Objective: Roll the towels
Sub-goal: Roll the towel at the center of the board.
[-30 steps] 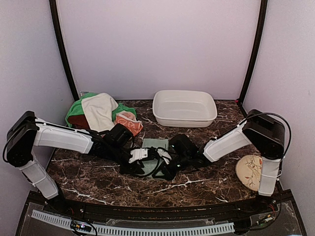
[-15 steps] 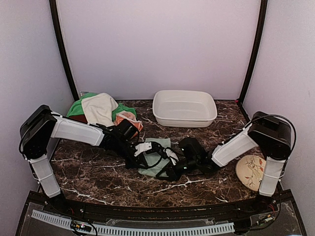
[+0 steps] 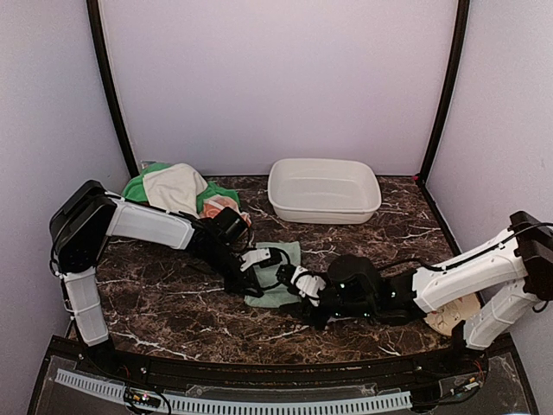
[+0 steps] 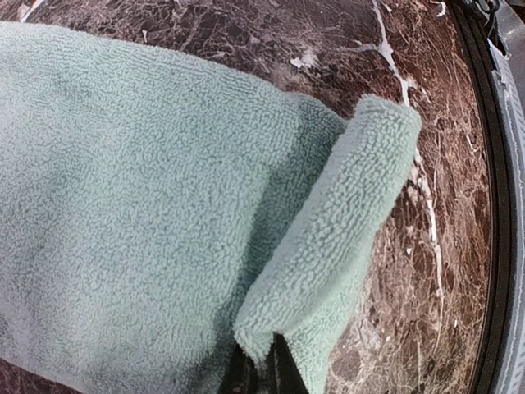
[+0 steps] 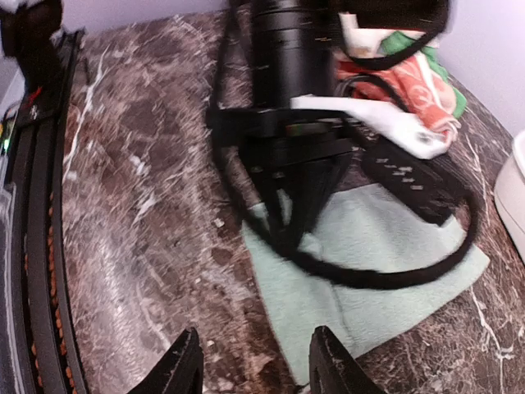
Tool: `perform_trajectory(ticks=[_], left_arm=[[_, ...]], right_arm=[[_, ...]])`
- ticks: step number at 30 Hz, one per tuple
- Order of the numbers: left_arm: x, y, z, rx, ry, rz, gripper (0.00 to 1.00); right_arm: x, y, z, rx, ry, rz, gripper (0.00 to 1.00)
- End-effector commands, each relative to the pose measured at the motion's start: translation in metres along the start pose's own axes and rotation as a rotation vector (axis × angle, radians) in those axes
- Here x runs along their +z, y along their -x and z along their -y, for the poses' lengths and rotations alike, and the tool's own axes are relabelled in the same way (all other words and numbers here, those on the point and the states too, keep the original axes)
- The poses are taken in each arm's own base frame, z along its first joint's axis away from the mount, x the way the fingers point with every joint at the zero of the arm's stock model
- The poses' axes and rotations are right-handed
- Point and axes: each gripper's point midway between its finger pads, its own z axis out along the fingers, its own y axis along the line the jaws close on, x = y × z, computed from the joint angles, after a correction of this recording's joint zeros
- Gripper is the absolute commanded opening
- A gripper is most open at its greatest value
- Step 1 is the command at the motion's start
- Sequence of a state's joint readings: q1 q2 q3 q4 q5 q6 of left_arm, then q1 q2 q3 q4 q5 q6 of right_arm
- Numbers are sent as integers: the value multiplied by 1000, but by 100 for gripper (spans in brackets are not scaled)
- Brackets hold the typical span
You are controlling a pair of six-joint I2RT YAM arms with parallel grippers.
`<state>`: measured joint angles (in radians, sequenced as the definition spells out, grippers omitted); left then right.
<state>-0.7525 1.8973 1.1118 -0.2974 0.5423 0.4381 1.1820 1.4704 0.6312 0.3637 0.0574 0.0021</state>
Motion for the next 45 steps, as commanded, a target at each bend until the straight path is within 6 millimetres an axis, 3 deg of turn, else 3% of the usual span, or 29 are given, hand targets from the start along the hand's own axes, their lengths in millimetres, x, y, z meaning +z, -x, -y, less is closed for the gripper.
perform_trajectory(ticks=[1,4,10,20,25,28,31,36,41,45], left_arm=[[6,-28,0,-95,-34,-97,0],[8,-30,1,-115,-55,-109,0],[9,-34,-1,-133,-72,-131,0],[10,-35,-3,-129,-76,-144,0],[8,-37,-5,-130,-76,-147,0],[6,-36,-5,-132,-81,-138,1],[-3,-30,-7,-127,-79,-99,10],[-27,-21,-5,-97,-56,-26,31],[-69,-25,-19,-108,27,65,40],[-93,-36,-18,-55,106,72,43]], right_arm=[[4,-36,-15,-375,-134,-180,44],[12,-49,-23,-583,-198,-247,44],[37,-43,-17,-834,-277,-245,44],[72,-46,2,-958,-279,-248,43],[78,-58,12,-875,-225,-267,40],[80,-76,13,-779,-167,-308,24],[80,-90,13,-657,-125,-331,14],[80,-99,10,-433,-31,-358,3],[79,-97,4,-210,95,-367,0],[80,-94,-1,-80,198,-377,0]])
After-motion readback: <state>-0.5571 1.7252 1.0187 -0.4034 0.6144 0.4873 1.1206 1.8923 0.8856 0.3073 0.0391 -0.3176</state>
